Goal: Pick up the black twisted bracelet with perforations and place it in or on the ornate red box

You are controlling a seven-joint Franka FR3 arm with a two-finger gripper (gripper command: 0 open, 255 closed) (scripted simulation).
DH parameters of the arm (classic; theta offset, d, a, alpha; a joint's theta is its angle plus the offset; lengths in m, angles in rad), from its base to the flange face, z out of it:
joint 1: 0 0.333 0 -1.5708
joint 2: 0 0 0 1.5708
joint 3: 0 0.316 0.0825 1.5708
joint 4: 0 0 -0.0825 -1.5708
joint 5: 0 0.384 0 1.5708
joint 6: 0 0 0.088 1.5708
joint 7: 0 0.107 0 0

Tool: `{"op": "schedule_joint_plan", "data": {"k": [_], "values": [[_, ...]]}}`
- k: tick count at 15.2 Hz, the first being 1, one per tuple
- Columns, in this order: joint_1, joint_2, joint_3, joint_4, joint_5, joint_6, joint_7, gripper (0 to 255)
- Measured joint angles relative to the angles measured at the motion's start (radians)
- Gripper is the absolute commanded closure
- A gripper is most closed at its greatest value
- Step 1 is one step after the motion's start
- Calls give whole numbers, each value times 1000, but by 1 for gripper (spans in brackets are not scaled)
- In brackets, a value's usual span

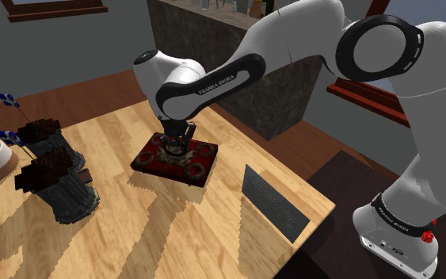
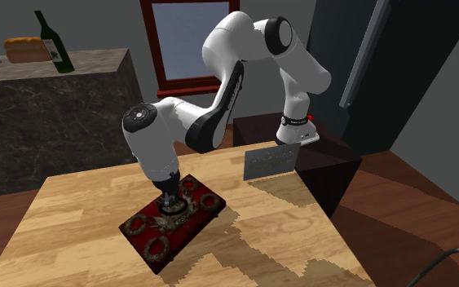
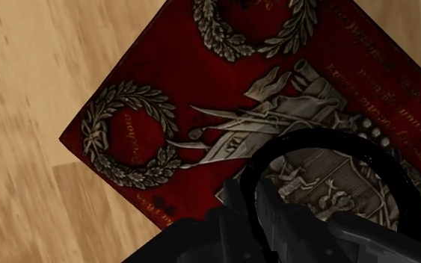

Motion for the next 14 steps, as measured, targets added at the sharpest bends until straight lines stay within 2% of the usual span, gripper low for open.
{"op": "schedule_joint_plan", "data": {"k": [4, 5, 11, 14], "values": [[0, 0, 0, -1, 0, 2, 0, 255], [0, 0, 0, -2, 0, 2, 0, 0], [0, 0, 0, -2, 0, 2, 0, 0], [9, -17, 8, 40, 12, -53, -8, 0]]}}
